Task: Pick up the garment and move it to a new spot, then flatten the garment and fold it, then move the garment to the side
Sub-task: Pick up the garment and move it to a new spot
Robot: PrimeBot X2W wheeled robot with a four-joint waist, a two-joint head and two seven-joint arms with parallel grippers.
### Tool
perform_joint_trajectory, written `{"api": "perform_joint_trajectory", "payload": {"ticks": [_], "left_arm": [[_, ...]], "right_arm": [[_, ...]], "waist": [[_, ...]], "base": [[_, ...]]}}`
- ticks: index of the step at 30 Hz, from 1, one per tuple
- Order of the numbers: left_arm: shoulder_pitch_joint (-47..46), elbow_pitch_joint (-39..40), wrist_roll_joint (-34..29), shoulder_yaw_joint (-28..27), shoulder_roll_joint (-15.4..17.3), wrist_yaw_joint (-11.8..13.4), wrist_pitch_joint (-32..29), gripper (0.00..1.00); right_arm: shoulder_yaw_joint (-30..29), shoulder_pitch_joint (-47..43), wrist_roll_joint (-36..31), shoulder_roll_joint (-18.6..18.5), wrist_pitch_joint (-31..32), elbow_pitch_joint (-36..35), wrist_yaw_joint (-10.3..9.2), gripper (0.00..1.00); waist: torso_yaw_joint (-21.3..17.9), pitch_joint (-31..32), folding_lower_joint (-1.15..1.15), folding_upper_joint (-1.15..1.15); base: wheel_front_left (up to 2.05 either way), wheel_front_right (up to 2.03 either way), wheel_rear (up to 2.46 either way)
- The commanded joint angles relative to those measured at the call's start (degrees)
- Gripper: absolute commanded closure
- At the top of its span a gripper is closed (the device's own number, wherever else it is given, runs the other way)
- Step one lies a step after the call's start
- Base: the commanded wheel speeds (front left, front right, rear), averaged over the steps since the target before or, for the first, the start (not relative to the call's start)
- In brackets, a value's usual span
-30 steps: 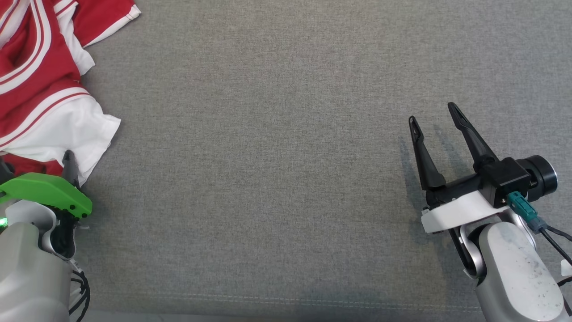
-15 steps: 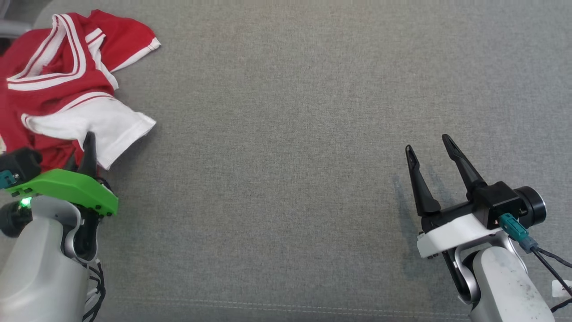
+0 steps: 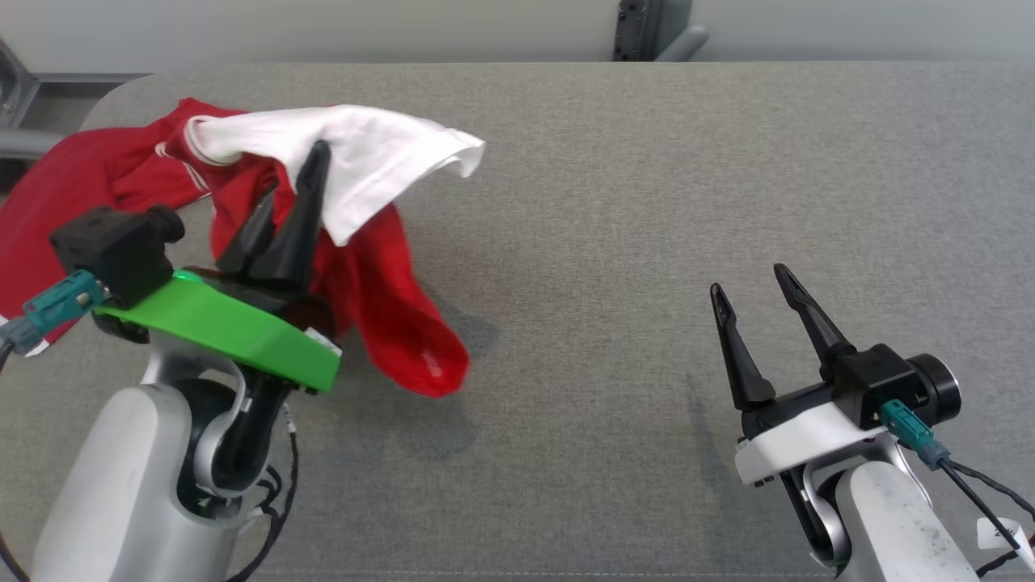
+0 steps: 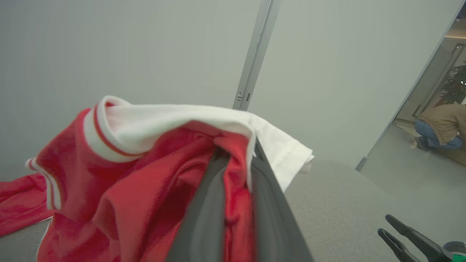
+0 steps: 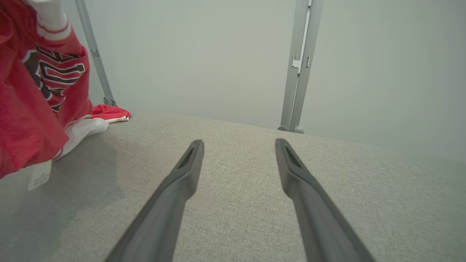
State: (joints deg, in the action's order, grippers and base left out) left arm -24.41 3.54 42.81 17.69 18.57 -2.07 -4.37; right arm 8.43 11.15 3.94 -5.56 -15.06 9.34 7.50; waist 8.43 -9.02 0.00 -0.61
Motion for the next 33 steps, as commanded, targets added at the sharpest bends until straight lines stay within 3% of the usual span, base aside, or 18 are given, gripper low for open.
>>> {"api": "perform_joint_trajectory", "payload": {"ticks": [1, 8, 17, 22, 23, 33], "left_arm": [[0.9, 3.3, 0.4, 0.6, -0.5, 0.7, -1.0, 1.00], [-0.6, 14.4, 2.1, 7.0, -5.1, 1.4, -5.8, 1.00], [-2.5, 12.0, 2.1, 13.5, -11.3, 0.9, -6.0, 1.00], [-2.2, 2.8, 0.2, 14.8, -12.4, 1.2, -2.5, 1.00], [-1.4, -2.5, 0.4, 14.3, -12.6, 1.4, -1.1, 1.00], [-2.0, -28.8, 1.5, 14.7, -13.3, -2.7, 4.8, 1.00]], "right_arm": [[0.0, -0.3, 0.5, 0.1, -0.2, 0.0, -0.02, 0.00], [0.1, 0.5, 0.7, 0.6, -0.2, -0.1, -0.02, 0.00], [-0.3, 0.9, 1.0, 1.4, -0.2, -0.3, -0.02, 0.00], [-0.2, 0.3, 1.2, 1.9, -0.2, -0.3, -0.02, 0.00], [-0.4, -0.1, 1.2, 2.0, -0.2, -0.3, -0.02, 0.00], [-0.2, -1.3, 1.2, 2.5, -0.2, 0.0, -0.02, 0.00]], "waist": [[-2.7, 1.2, 0.00, 0.61], [-8.4, 0.9, 0.00, 0.61], [-16.2, -0.1, 0.00, 0.61], [-19.9, -0.6, 0.00, 0.61], [-20.9, -0.7, 0.00, 0.61], [-22.6, -0.6, 0.00, 0.61]], "base": [[0.00, 0.00, 0.00], [0.00, 0.00, 0.00], [0.00, 0.00, 0.00], [0.00, 0.00, 0.00], [0.00, 0.00, 0.00], [0.00, 0.00, 0.00]]}}
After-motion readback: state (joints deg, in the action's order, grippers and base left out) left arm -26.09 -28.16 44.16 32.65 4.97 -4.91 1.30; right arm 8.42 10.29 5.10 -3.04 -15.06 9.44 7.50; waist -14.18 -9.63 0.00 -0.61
